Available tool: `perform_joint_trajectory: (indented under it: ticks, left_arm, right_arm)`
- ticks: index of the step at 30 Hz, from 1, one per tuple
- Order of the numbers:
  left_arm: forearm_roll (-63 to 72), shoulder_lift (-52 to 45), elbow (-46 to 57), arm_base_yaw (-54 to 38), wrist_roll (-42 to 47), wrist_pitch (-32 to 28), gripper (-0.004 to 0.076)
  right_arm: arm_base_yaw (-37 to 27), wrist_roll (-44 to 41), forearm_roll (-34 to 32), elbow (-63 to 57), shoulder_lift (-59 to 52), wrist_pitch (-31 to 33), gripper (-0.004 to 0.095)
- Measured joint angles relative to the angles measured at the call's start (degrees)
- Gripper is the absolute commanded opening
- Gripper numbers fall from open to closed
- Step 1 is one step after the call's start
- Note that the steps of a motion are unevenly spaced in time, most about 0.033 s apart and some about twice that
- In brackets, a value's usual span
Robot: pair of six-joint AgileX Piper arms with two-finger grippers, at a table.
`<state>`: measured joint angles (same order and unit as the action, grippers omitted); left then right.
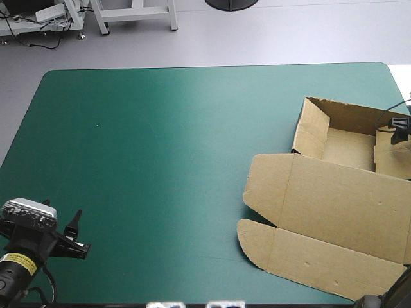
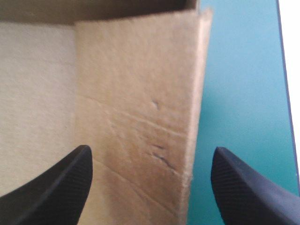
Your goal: Fold the box
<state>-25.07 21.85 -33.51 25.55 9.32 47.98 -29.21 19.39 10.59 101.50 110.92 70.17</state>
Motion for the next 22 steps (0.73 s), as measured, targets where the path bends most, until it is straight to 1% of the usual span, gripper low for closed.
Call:
perform_joint_trajectory:
  ticks: [3, 7, 9, 11, 14, 19, 22]
  left_arm:
    - [-0.4, 0.0, 0.0, 0.0, 0.1, 0.0, 0.0461]
    - [-0.7, 0.0, 0.0, 0.0, 0.6, -0.2, 0.0461]
    - [-1.0, 0.0, 0.0, 0.0, 1.0, -0.6, 0.0461]
    - [-1.1, 0.0, 0.0, 0.0, 1.3, -1.1, 0.0461]
    - [-1.1, 0.0, 0.0, 0.0, 1.5, -1.7, 0.0461]
    - [-1.1, 0.0, 0.0, 0.0, 1.5, -2.0, 0.0461]
    - [-1.1, 0.0, 0.0, 0.0, 1.9, -2.1, 0.0461]
  right_arm:
    - [0.0, 1.0, 3.8, 1.9, -2.6, 0.1, 0.0659]
    - [0.4, 4.5, 11.3, 2.5, -8.4, 0.4, 0.0635]
    - [1.7, 6.4, 13.9, 2.5, -11.9, 0.6, 0.0616]
    - [4.1, 7.6, 15.1, 2.6, -15.0, 0.7, 0.061]
    - [9.6, 8.1, 14.9, 2.6, -19.5, 0.9, 0.061]
    - [22.5, 7.5, 9.8, 2.6, -27.6, 1.1, 0.0597]
    - [28.3, 6.6, 7.7, 2.6, -32.1, 1.1, 0.0597]
